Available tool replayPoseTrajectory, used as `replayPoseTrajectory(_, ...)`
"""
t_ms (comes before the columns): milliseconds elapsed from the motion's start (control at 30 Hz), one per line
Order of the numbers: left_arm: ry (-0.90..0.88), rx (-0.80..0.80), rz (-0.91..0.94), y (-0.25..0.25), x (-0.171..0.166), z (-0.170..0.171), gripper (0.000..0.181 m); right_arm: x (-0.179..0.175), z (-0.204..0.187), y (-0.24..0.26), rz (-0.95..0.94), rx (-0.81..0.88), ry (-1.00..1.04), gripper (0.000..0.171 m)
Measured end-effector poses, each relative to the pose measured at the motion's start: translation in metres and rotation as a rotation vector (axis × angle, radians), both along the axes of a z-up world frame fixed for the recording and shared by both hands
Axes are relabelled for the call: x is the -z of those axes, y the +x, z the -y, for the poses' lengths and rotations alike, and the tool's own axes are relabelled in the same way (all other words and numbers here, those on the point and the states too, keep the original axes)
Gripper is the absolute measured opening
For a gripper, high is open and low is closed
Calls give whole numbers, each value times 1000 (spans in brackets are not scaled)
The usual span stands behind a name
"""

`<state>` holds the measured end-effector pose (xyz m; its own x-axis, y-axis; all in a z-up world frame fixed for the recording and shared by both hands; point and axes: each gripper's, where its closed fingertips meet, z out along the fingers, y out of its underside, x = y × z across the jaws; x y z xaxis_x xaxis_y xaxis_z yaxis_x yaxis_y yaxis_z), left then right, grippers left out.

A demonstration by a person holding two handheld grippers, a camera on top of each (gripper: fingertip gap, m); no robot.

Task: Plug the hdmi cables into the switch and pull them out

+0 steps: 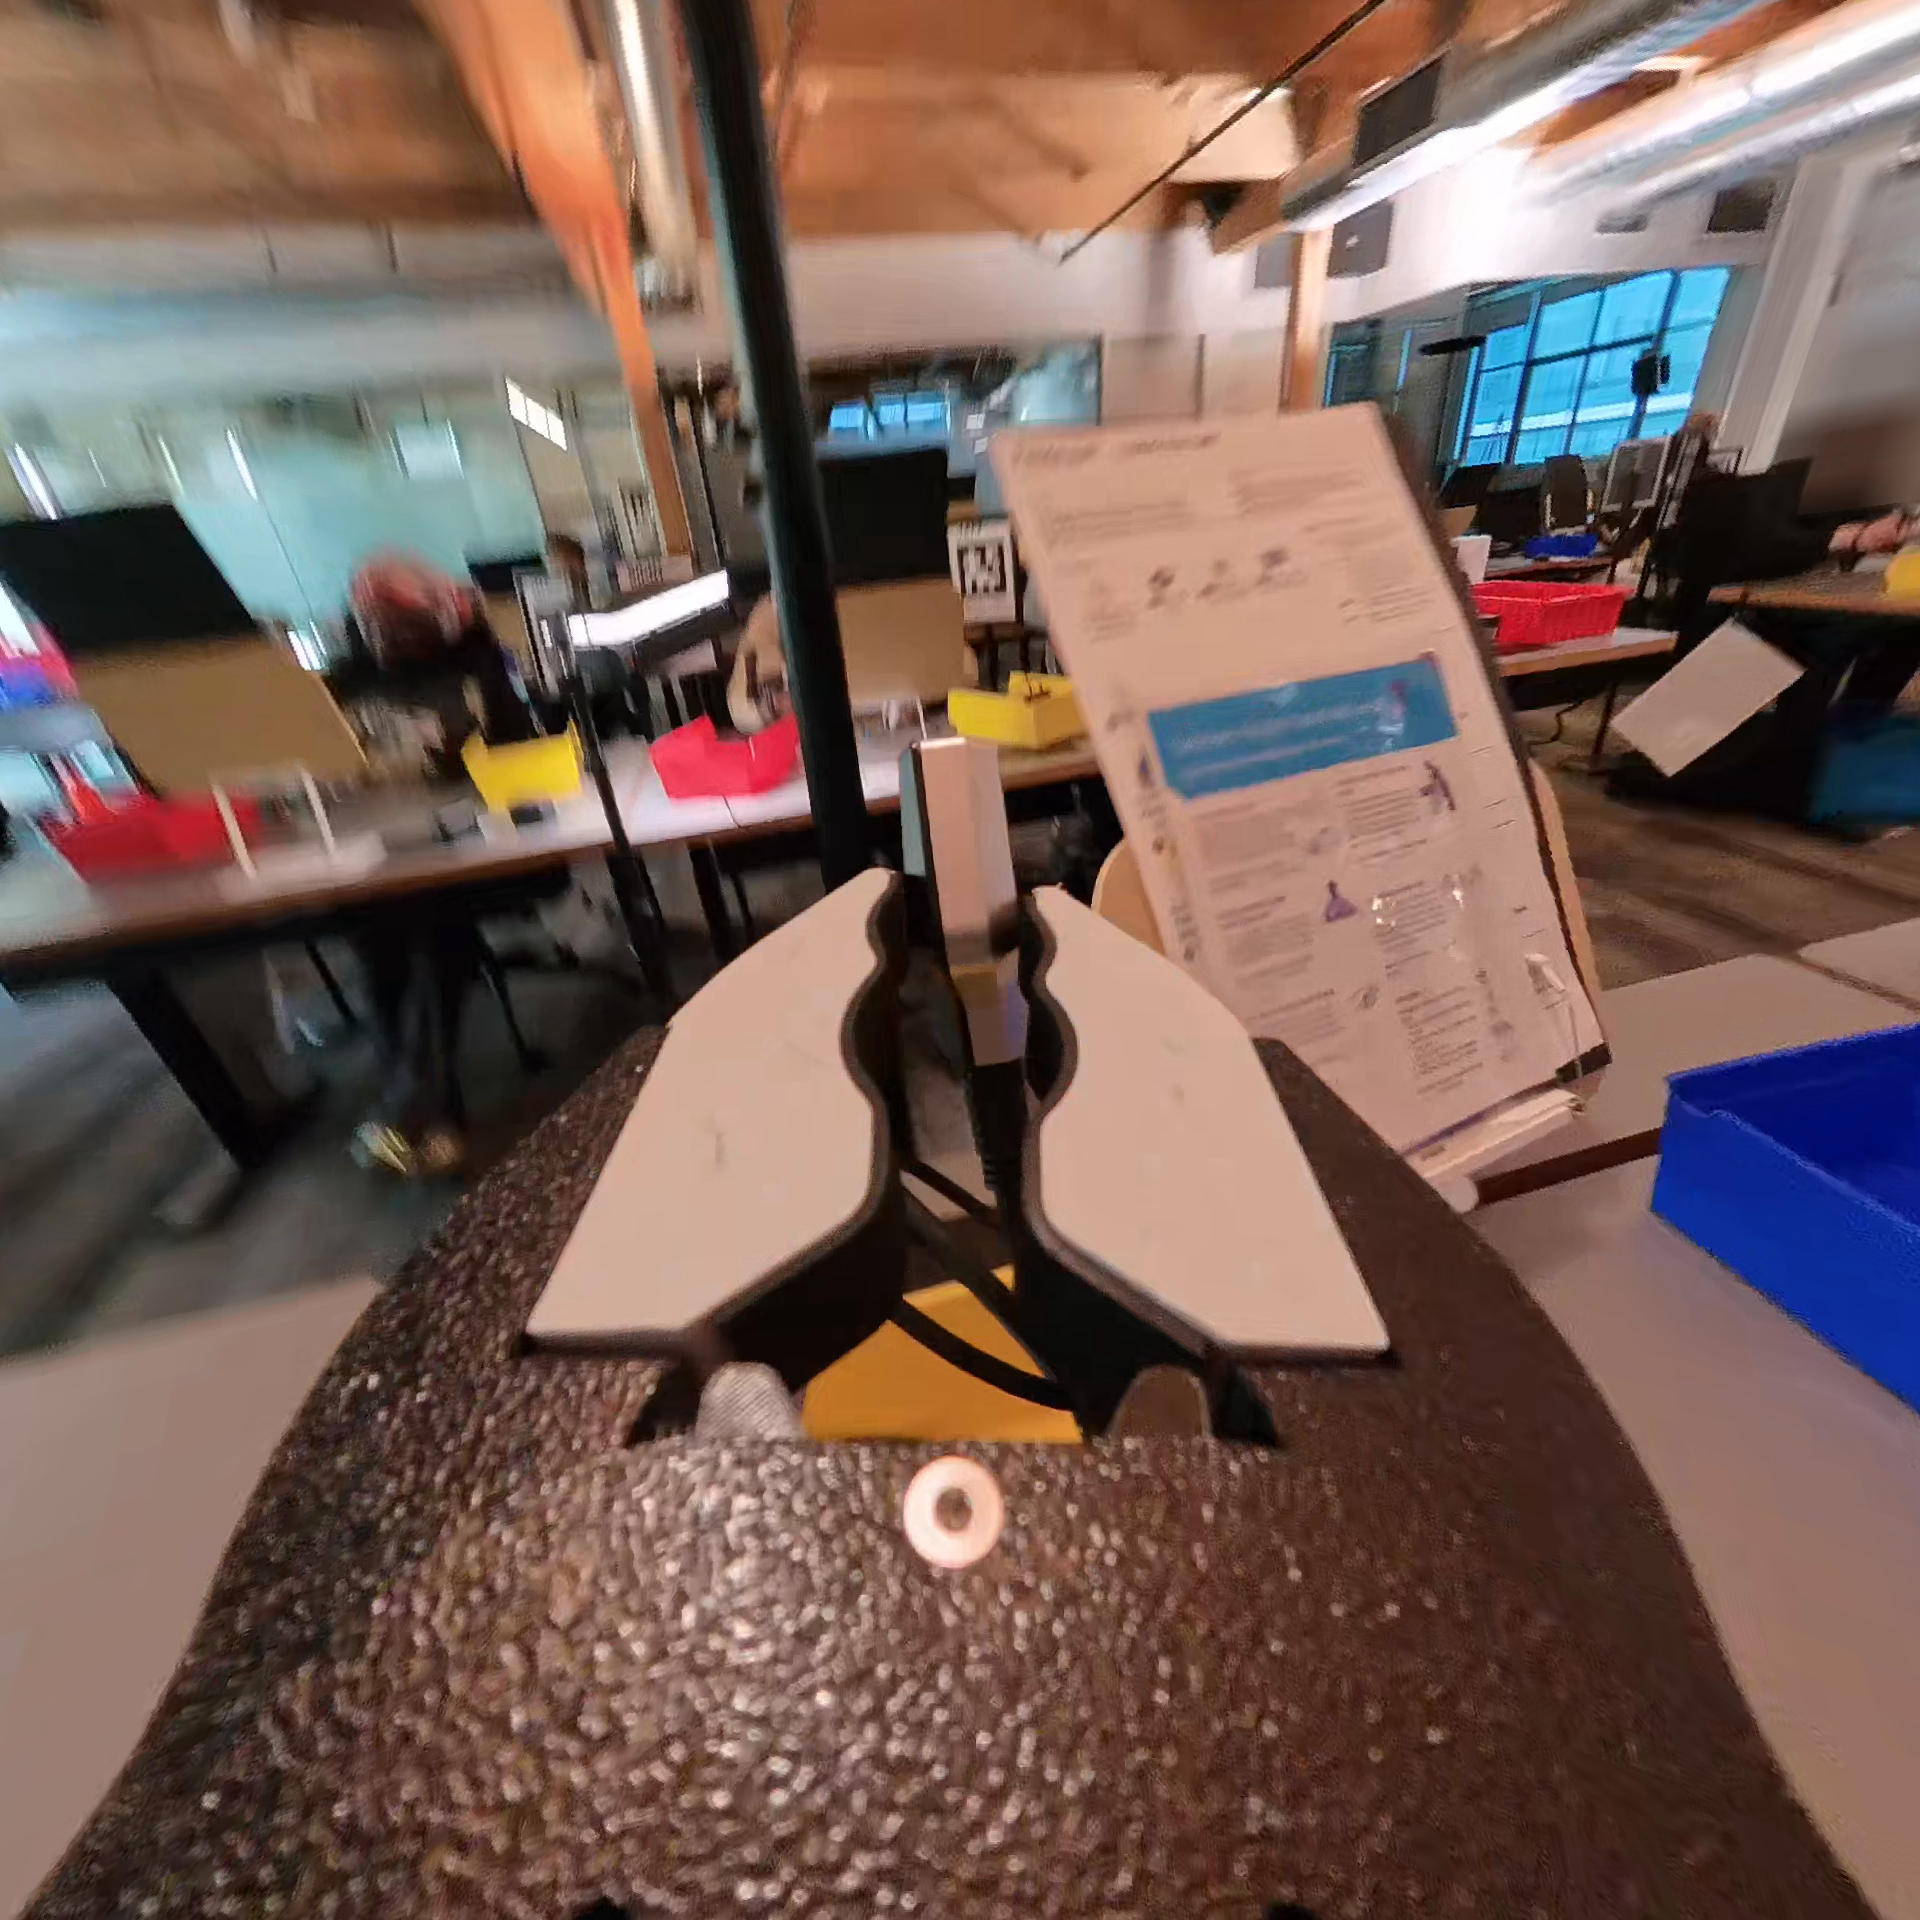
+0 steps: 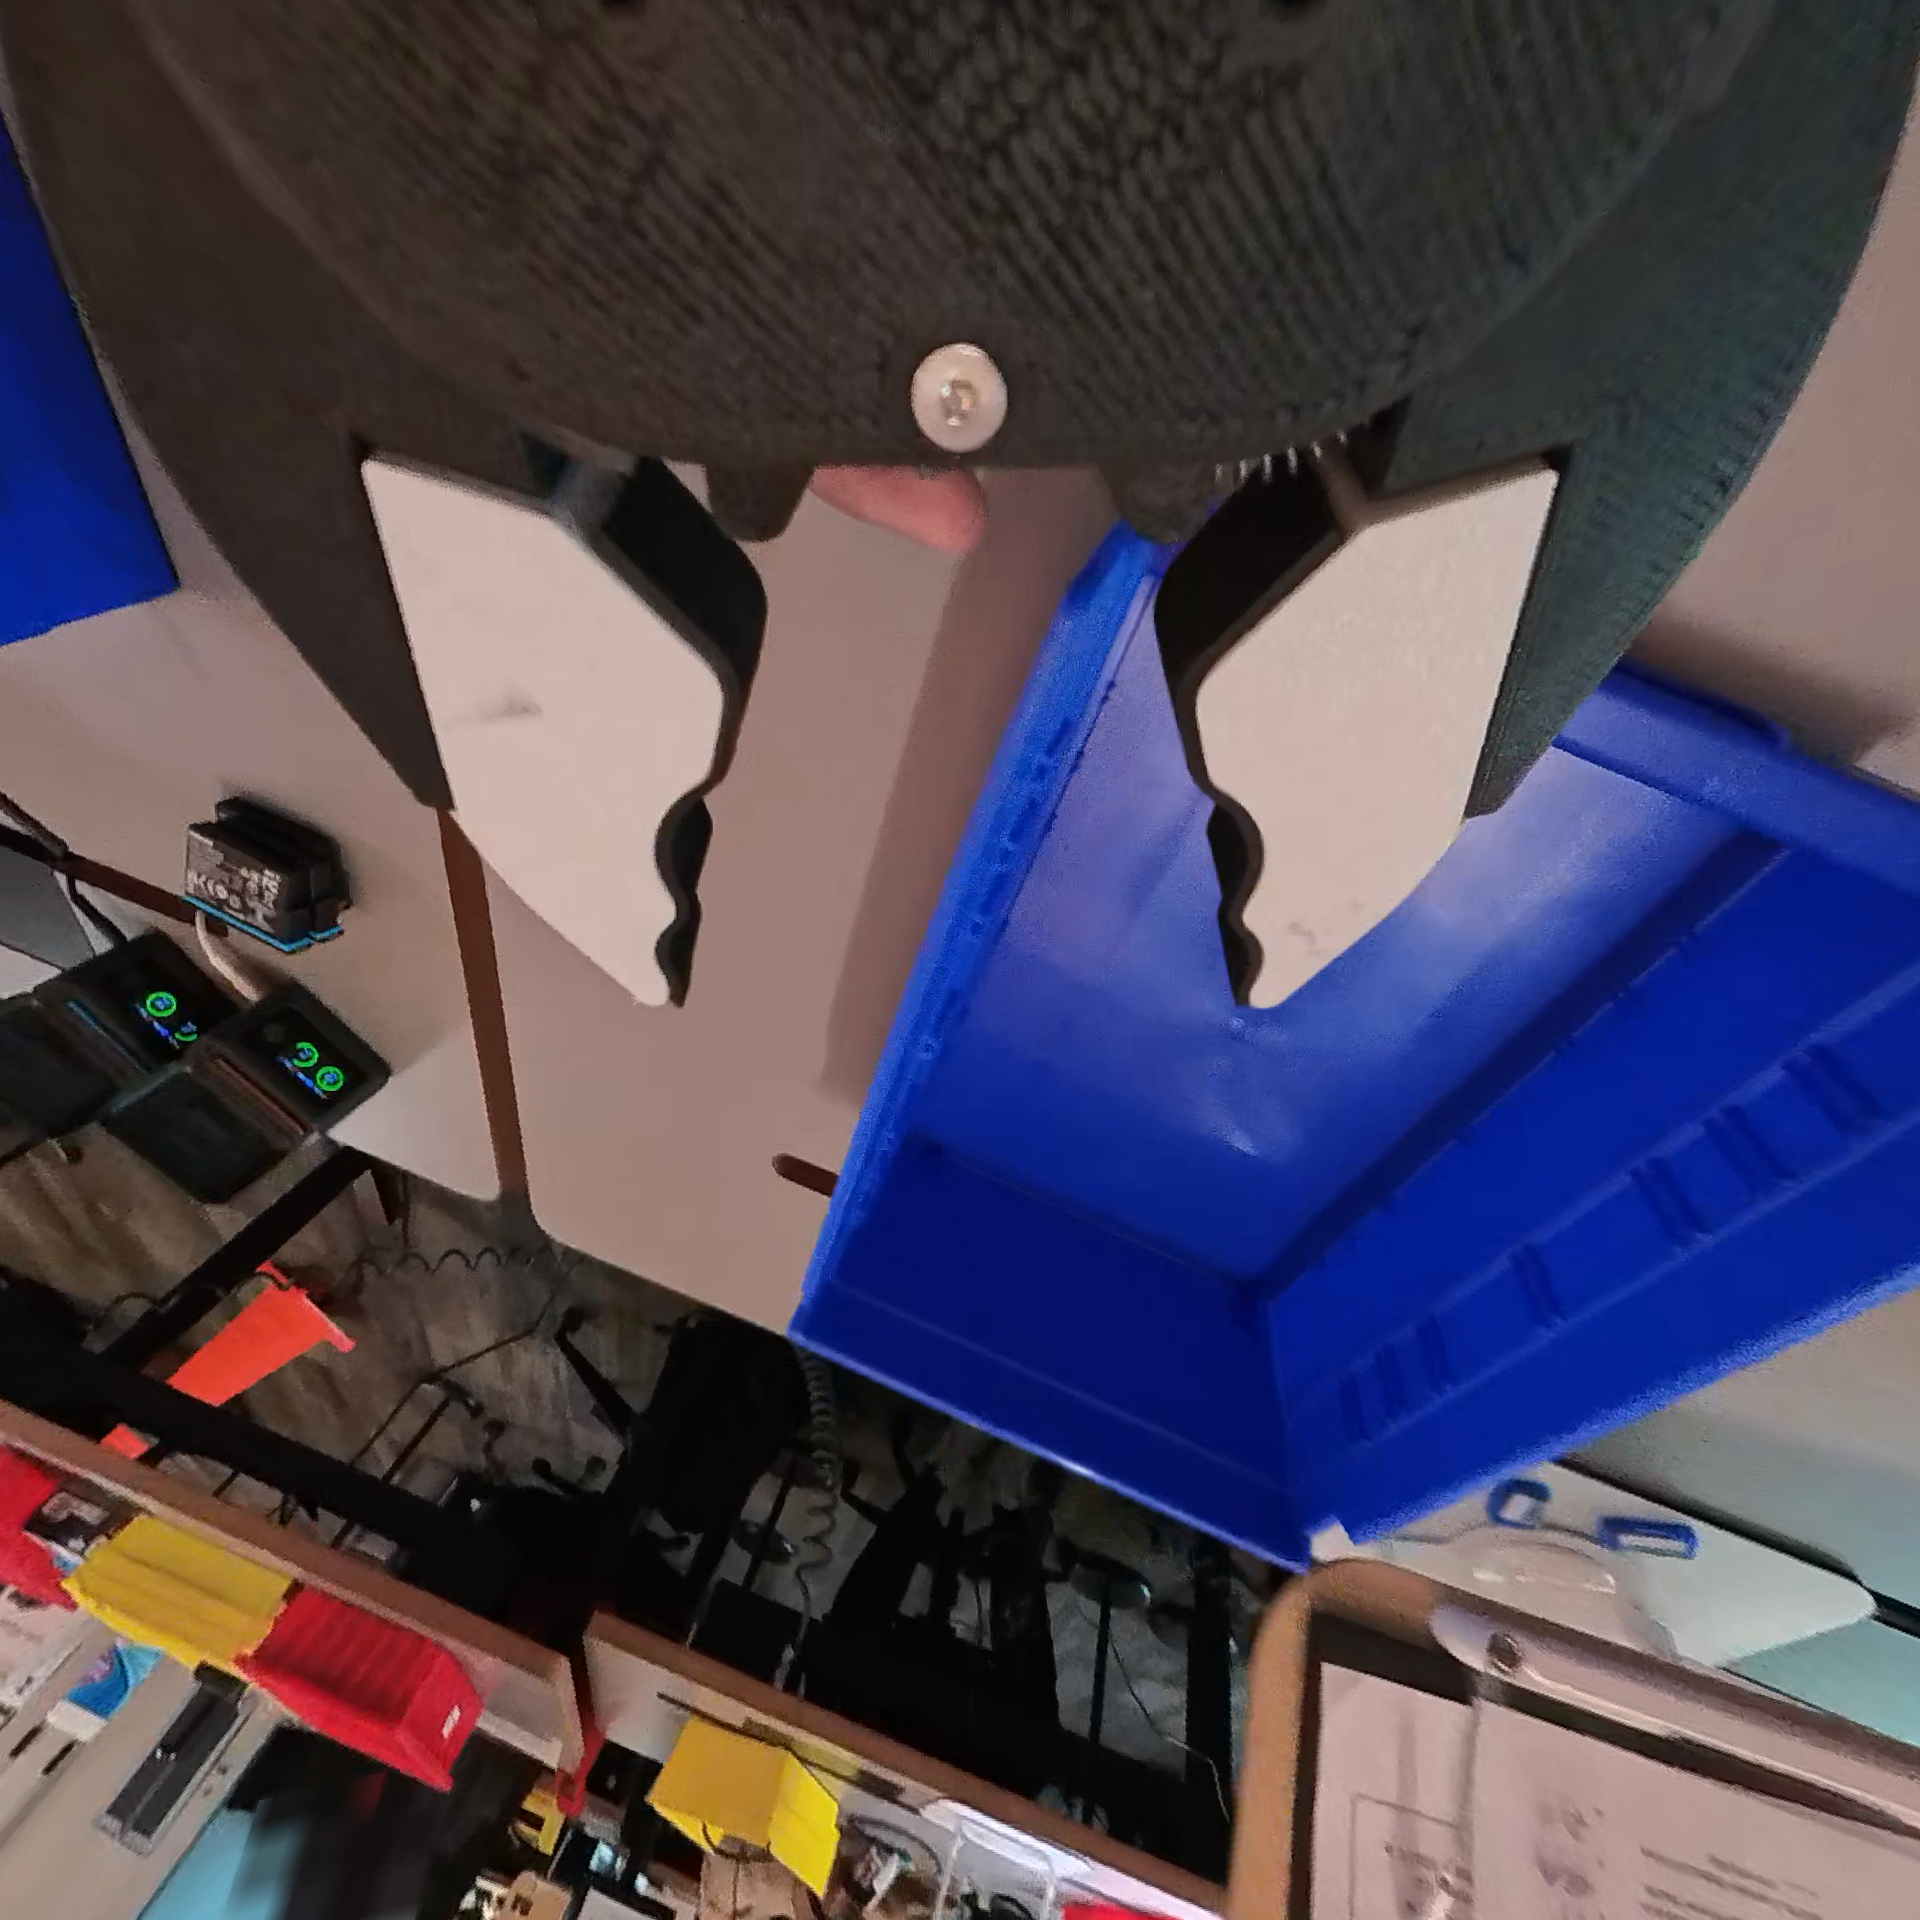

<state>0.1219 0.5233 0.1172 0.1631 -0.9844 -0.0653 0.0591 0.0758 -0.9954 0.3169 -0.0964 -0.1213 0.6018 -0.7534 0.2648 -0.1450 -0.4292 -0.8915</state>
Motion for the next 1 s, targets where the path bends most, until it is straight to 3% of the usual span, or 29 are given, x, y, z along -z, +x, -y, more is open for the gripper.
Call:
replayPoseTrajectory(133, 384, 24, 79, -30, -56, 75, 20, -19, -42, -24, 53, -119, 29, 95)
replayPoseTrajectory(267, 778, 34, 69, -58, -53, 165, 20, -51, -117, -90, 18, -410, 247, 95)
replayPoseTrajectory(367, 980, 70, 33, -76, -11, 227, 20, -84, -177, -167, -158, -696, 602, 94)
replayPoseTrajectory(467, 1137, 94, -6, -93, 51, 279, 20, -97, -219, -231, -515, -914, 917, 90)
replayPoseTrajectory(600, 1317, 140, -50, -111, 132, 337, 21, -67, -257, -271, -936, -993, 1011, 89)
replayPoseTrajectory(667, 1385, 186, -75, -115, 169, 360, 21, -60, -265, -287, -1047, -1041, 1030, 80)
replayPoseTrajectory(767, 1539, 135, -47, -122, 193, 377, 21, -52, -269, -300, -1126, -1079, 1039, 61)
replayPoseTrajectory(900, 1619, 120, -31, -125, 205, 380, 20, -40, -269, -300, -1264, -1051, 1085, 43)
replayPoseTrajectory(1000, 1628, 193, -20, -127, 214, 384, 20, -33, -267, -302, -1254, -1108, 1080, 42)
